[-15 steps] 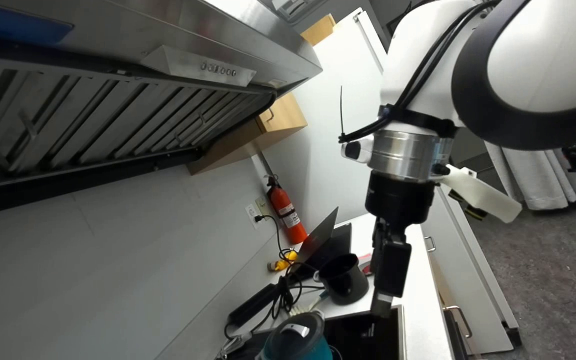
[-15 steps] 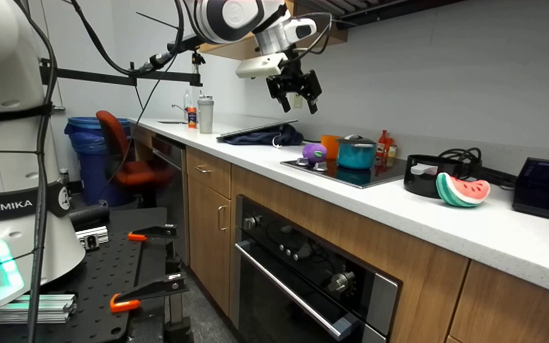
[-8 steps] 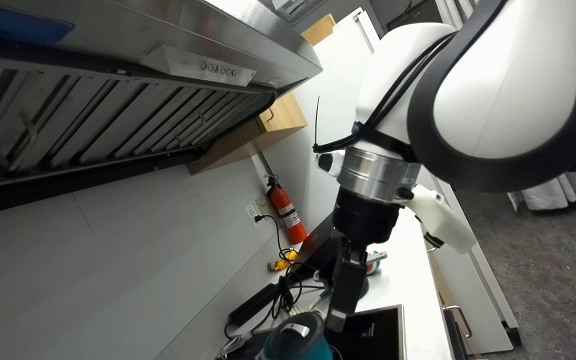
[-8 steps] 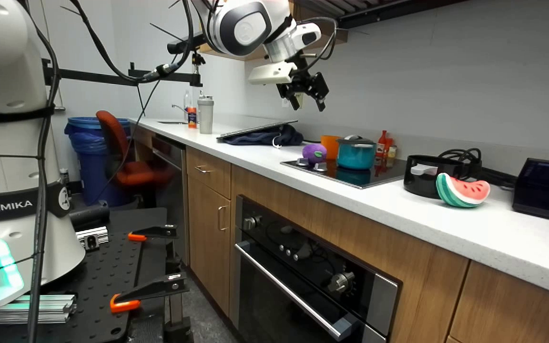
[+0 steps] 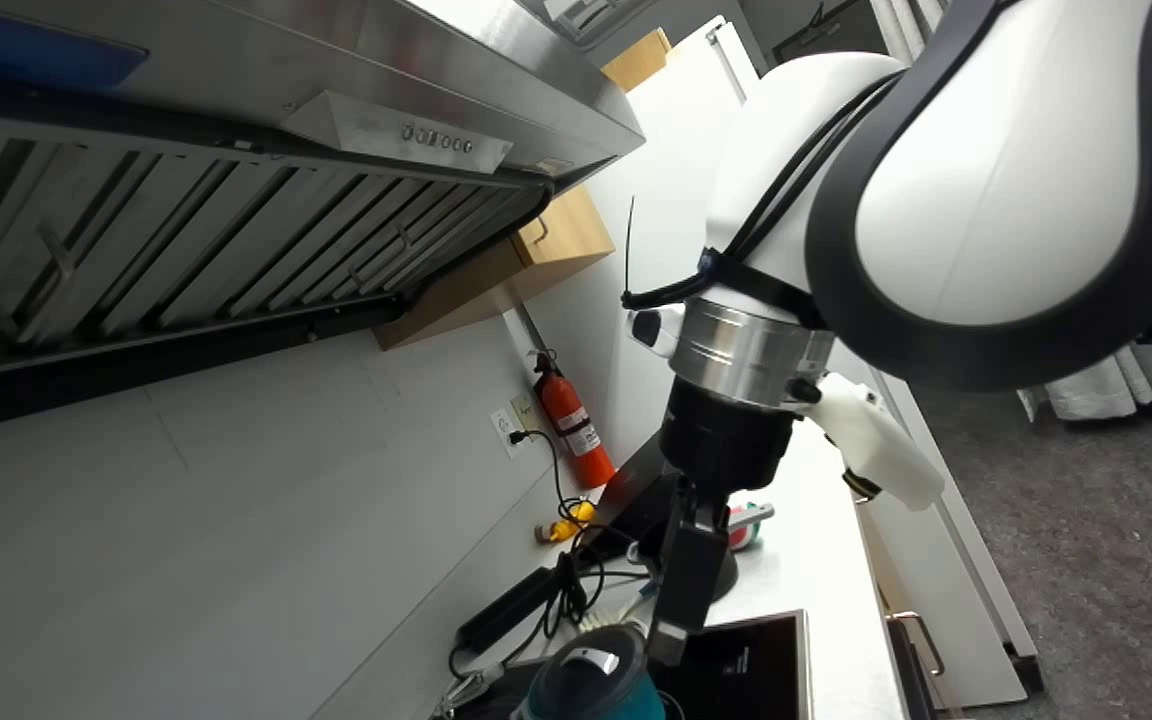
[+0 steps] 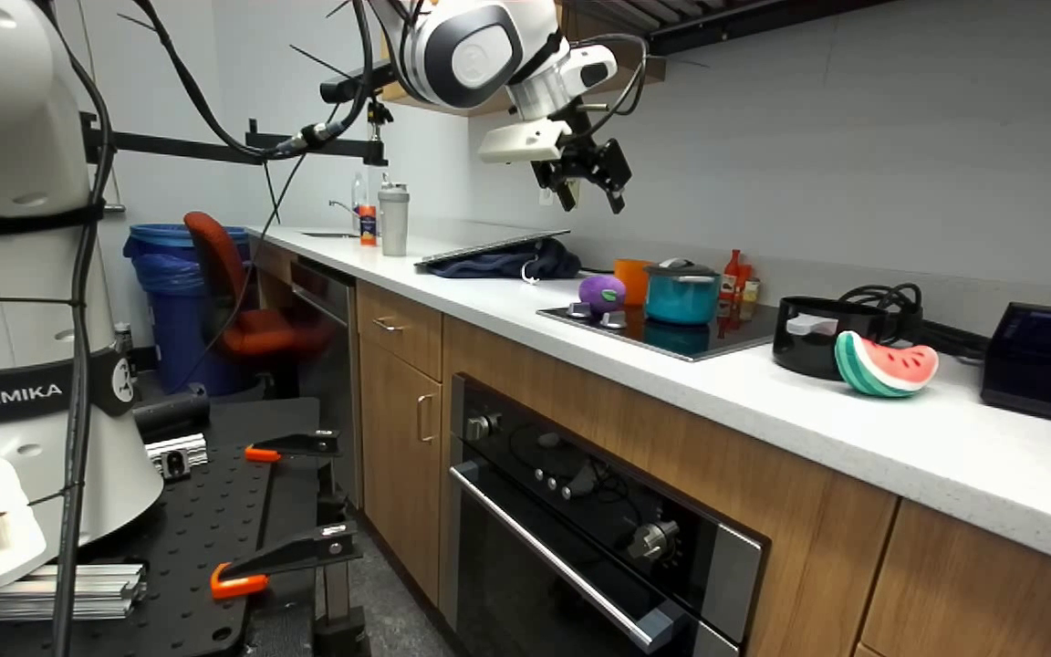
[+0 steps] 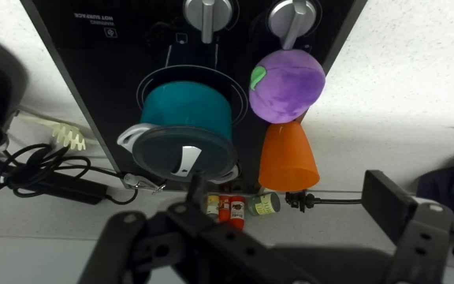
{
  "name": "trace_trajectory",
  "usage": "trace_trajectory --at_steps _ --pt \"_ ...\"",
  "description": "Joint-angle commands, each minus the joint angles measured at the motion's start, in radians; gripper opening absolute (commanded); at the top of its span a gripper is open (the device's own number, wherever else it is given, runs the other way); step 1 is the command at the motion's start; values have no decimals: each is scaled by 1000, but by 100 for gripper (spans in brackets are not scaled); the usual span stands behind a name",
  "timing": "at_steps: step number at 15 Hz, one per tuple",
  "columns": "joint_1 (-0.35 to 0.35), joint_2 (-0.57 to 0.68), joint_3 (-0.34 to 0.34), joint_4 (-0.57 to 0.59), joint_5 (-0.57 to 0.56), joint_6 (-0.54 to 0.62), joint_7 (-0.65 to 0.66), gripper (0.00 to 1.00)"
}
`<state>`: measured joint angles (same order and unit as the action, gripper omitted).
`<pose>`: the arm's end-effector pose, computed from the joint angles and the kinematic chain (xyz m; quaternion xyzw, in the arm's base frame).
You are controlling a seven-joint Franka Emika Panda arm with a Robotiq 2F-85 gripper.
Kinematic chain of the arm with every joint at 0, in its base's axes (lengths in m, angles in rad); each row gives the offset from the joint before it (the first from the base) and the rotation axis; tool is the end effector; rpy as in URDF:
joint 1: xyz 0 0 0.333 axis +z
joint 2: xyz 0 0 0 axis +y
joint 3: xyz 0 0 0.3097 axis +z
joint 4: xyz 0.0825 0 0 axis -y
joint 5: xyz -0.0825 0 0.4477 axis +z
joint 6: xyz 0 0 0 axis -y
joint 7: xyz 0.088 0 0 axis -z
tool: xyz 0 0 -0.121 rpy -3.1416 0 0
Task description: Remove the lid from the blue pot and place it on top of the orange cup
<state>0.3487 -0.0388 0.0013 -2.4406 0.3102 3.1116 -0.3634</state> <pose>0.5497 0.1733 0.3335 -0.9181 -0.1893 -0.3437 0.0557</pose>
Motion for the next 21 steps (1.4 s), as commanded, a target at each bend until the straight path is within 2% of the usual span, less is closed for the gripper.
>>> trace_trajectory --at_steps 1,7,14,15,17,18,21 --pt "-1 9 -1 0 2 16 -3 100" --pt "-9 102 -7 54 17 69 -31 100" --pt "-55 267 6 200 -7 173 -41 100" --pt "-99 287 19 212 -153 186 84 100" --pt "-121 329 11 248 -218 205 117 100" --pt "-102 351 -6 266 -156 214 61 100" --pt "-107 404 -19 308 -161 233 75 100"
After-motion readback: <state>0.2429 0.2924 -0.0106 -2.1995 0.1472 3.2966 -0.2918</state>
